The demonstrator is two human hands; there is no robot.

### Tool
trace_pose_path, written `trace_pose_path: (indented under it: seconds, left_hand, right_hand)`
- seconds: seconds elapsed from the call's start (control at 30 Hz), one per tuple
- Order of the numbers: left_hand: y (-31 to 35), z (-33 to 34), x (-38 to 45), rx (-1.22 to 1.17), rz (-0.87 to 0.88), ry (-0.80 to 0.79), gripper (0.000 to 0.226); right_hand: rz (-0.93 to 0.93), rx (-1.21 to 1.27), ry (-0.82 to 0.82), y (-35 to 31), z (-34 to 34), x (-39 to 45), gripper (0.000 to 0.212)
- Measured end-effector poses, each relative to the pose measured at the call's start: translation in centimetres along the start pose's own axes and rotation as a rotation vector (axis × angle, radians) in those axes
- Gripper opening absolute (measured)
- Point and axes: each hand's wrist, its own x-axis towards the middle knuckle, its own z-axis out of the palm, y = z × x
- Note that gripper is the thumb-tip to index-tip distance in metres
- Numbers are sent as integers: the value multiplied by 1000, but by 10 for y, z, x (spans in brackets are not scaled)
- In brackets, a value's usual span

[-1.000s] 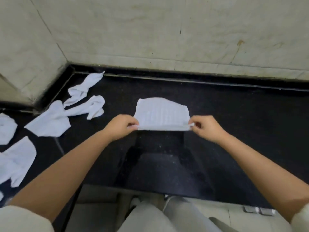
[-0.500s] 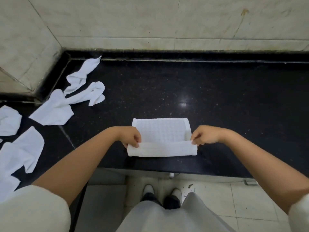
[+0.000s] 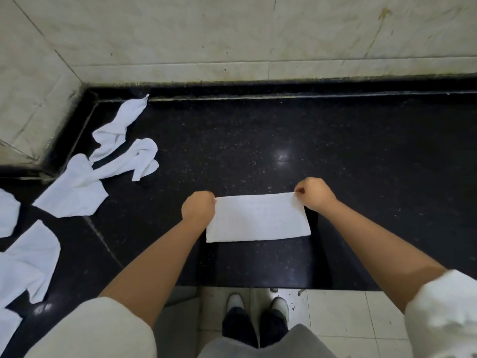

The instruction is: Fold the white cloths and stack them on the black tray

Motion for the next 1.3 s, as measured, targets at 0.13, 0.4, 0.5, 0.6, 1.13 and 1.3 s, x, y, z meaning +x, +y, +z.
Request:
trace_pose_path:
  seconds: [0.13, 0.4, 0.5, 0.6, 1.13, 1.3]
  left_hand:
    - [-9, 5, 5, 49, 4, -11, 28]
    - [-9, 14, -1, 277, 106, 23, 23]
    - [-8, 13, -2, 295, 119, 8, 23]
    - [-6, 2, -3, 239, 80, -42, 23]
    - [-20, -12, -51, 554, 812, 197, 10]
    - [-45, 40, -68, 475, 819, 42, 50]
  right_hand:
    - [-18, -57, 10, -2, 11, 2, 31]
    - [-43, -315, 16, -7, 24, -11, 25]
    - [12, -276, 13, -13, 22, -10, 25]
    - [25, -151, 0, -20, 11, -10, 19]
    - [-401, -125, 488, 33, 17, -83, 17]
    - [-312, -149, 259, 53, 66, -120, 23]
